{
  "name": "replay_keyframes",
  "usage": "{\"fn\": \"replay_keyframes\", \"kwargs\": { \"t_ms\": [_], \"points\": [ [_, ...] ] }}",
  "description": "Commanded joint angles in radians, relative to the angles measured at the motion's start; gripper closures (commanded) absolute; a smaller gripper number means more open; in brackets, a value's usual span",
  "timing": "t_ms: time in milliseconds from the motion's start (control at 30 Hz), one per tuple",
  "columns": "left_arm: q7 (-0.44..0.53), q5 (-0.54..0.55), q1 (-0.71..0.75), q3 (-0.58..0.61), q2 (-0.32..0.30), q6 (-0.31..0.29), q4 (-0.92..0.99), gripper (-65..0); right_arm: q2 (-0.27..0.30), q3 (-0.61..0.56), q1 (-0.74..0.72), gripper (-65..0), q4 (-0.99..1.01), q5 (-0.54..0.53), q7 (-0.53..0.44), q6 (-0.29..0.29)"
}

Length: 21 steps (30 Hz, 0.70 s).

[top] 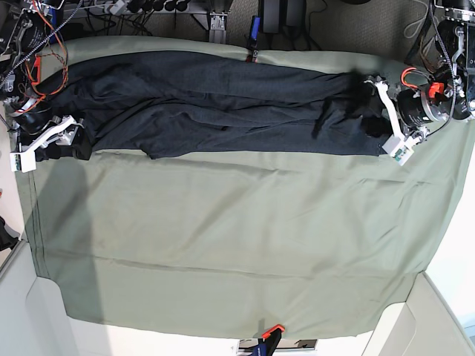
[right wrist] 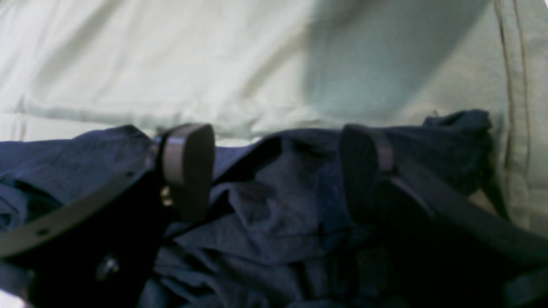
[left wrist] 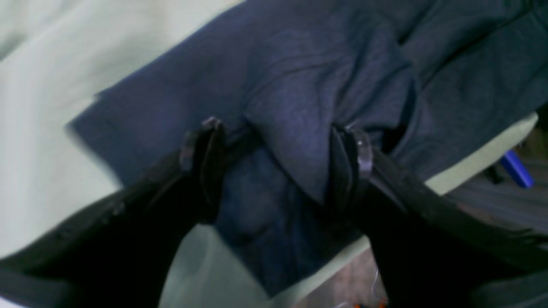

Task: Fold the T-shirt properly
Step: 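Release the cuff and move the left gripper to the strip's end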

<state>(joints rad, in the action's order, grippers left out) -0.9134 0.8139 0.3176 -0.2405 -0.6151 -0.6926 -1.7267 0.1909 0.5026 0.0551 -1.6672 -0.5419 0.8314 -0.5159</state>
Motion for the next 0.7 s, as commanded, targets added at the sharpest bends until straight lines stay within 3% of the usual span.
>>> {"fn": "replay_keyframes", "kwargs": {
  "t_ms": [0,200,333,500,667],
  "points": [
    [0.024,0.058,-0.006,-0.048,-0.018,-0.003,-0.013,-39.1,0.013,0.004,-0.013,-44.9,-0.018,-0.016,-0.023,-0.004],
    [-0.008,0.232,0.032,-0.276,0.018,-0.006,-0.011,-39.1,0.014,0.004,-0.010,-44.9,-0.018,-0.016,-0.023,-0.004],
    [0.009,0.240,0.076,-0.290,0.034,-0.006,0.045,-39.1,0.013,0.004,-0.010,-44.9,-0.018,-0.016,-0.023,-0.004],
    [0.102,0.202,0.055,-0.290,0.067,-0.006,0.248,-39.1,0.013,0.004,-0.010,-44.9,-0.018,-0.016,-0.023,-0.004],
    [0.061,0.285,0.017,-0.290,0.089,-0.006,0.393,-39.1,0.011,0.004,-0.010,-44.9,-0.018,-0.016,-0.023,-0.004]
  ]
}}
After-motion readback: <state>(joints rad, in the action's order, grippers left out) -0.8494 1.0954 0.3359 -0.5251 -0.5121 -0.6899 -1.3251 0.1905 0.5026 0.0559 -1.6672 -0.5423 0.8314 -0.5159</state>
